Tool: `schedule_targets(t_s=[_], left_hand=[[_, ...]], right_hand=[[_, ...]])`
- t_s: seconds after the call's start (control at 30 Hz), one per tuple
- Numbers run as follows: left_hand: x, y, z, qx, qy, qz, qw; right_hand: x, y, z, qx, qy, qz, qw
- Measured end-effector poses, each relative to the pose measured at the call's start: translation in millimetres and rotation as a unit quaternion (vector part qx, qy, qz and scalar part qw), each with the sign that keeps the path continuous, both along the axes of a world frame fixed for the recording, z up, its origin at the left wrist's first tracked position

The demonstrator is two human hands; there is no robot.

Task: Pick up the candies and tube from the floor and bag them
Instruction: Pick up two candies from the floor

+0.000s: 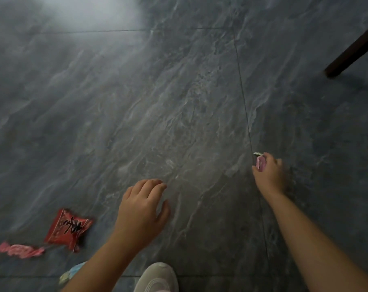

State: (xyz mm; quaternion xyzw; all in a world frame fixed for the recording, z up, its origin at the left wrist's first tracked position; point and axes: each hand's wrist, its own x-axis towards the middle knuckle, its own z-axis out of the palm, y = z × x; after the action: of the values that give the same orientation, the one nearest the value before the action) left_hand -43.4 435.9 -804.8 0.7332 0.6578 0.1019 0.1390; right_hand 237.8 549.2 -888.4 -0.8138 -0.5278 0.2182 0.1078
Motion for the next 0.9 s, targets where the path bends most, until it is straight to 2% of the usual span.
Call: schedule_targets(t_s=[0.17,0.3,0.43,0.67,0.9], left_hand=[[-6.4,-7.8,-0.2,0.001,-0.009,0.019,1.000],[-19.2,-24.7,-1.9,0.005,-0.021,0.054,0.998],[-40.9,-53.8,-7.6,0.013,-0.025,0.114,0.993],[-75.2,-126.2,-22.2,0.021,-0.033,0.239,0.970],[-101.7,-188.8,-46.4,0.005,-0.048,0.339,0.940]], right_hand=[[-15.3,-9.4,1.1,0.004,0.032,0.027,0.999],[-45.5,-17.9,11.1,0.019,0.097,0.112,0.989],[-93.6,-31.6,24.3,0.016,0.150,0.207,0.967],[-177.8,-71.7,47.7,-0.020,0.219,0.368,0.903],[-224.4,-107.2,50.7,-0.028,0.246,0.432,0.867]])
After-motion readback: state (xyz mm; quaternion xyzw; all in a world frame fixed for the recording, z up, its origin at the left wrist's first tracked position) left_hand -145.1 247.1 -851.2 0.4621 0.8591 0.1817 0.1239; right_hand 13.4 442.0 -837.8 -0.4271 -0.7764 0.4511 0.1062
